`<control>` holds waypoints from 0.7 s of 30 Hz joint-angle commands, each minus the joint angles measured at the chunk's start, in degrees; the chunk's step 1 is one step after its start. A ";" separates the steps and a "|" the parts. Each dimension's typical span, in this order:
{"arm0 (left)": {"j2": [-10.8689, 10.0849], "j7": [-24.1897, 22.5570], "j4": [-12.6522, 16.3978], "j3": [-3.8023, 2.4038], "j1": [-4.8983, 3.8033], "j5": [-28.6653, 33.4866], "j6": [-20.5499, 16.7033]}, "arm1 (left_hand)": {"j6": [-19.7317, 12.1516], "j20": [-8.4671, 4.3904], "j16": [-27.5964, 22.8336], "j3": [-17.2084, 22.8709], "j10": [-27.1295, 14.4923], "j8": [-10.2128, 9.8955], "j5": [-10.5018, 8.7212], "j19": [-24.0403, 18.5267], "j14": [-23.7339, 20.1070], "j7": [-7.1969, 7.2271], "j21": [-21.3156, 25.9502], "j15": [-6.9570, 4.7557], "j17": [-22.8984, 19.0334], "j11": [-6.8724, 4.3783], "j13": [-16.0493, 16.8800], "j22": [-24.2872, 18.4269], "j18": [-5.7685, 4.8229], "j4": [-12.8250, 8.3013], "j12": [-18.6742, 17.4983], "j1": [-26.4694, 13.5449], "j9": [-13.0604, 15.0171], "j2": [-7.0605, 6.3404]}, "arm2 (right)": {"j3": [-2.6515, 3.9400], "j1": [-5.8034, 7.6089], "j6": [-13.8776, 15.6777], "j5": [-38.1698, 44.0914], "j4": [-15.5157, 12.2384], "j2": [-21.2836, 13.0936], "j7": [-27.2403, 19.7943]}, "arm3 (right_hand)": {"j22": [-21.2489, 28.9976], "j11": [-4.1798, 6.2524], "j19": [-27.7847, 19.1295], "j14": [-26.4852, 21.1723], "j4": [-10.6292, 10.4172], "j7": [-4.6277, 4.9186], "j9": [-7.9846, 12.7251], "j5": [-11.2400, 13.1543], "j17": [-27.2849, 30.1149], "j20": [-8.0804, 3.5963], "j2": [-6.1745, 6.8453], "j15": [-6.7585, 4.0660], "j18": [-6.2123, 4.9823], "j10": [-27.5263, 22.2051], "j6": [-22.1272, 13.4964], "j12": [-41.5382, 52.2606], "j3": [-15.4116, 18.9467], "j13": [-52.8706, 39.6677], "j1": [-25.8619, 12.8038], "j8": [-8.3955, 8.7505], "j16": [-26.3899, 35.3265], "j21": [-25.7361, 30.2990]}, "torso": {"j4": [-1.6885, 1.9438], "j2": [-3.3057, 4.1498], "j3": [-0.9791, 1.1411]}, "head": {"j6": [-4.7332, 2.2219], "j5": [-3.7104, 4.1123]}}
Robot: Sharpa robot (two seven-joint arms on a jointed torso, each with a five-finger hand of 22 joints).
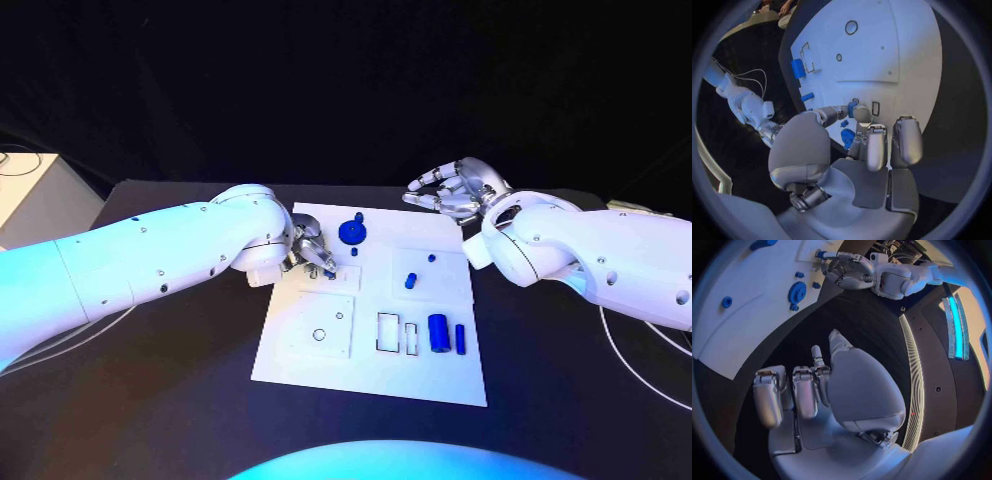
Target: Assemble the parts on the task board
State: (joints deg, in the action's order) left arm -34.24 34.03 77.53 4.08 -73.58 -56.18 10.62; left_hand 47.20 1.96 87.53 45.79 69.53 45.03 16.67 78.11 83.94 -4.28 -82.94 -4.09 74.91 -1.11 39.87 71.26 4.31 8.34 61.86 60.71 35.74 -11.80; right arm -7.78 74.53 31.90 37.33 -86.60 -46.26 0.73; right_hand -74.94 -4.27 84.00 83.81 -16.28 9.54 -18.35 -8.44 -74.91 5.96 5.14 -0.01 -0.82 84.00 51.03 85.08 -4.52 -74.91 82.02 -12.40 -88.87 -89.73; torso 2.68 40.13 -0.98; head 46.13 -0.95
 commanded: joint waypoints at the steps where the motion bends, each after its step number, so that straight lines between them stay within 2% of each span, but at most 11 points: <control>1: 0.12 -0.28 0.17 -0.01 0.02 -0.26 1.26 | 1.60 0.13 0.39 10.06 0.08 0.35 0.37 0.37 4.74 1.08 -0.39 -0.28 10.52 -0.02 -0.08 0.10 -0.33 -10.22 -0.14 0.14 8.83 0.64 | 0.00 -0.05 -1.19 0.58 -0.04 0.04 -0.56 | -14.59 -0.42 5.66 5.36 -0.21 -0.08 0.03 -0.35 -11.69 0.32 0.22 0.40 0.64 1.25 -0.48 -0.14 -0.23 -10.73 -0.68 -0.17 0.15 0.36 | -0.02 -0.10 0.01 | 0.09 0.18; 21: 0.11 -0.19 0.28 0.02 0.03 -0.31 2.80 | 1.57 0.11 0.50 10.11 0.09 0.41 0.46 0.45 4.80 1.10 -0.44 -0.29 10.75 -0.04 -0.05 0.23 -0.36 -10.30 -0.09 0.10 8.89 0.66 | -0.02 -0.18 -1.26 0.55 0.06 0.07 -0.55 | -14.54 -0.44 5.63 5.37 -0.26 -0.06 0.03 -0.54 -11.72 0.33 0.28 0.41 0.62 1.24 -0.56 -0.14 -0.19 -10.72 -0.93 -0.19 0.14 0.43 | 0.03 -0.11 -0.07 | 0.46 0.12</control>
State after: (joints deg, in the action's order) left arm -34.27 34.01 77.68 4.11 -73.56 -56.29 12.18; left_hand 47.21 2.17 87.82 46.39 69.54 45.33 16.90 78.32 83.94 -4.27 -83.19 -4.08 74.91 -1.10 39.88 71.49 4.32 7.74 61.86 60.75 35.75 -11.76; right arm -7.80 74.40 31.54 37.33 -86.52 -46.24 0.71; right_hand -74.93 -4.27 84.00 84.02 -16.28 9.34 -18.36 -8.65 -74.91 5.96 5.43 0.20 -0.82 84.00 50.83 85.08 -4.52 -74.94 81.73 -12.40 -88.88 -89.50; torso 2.71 40.02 -1.05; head 46.57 -0.87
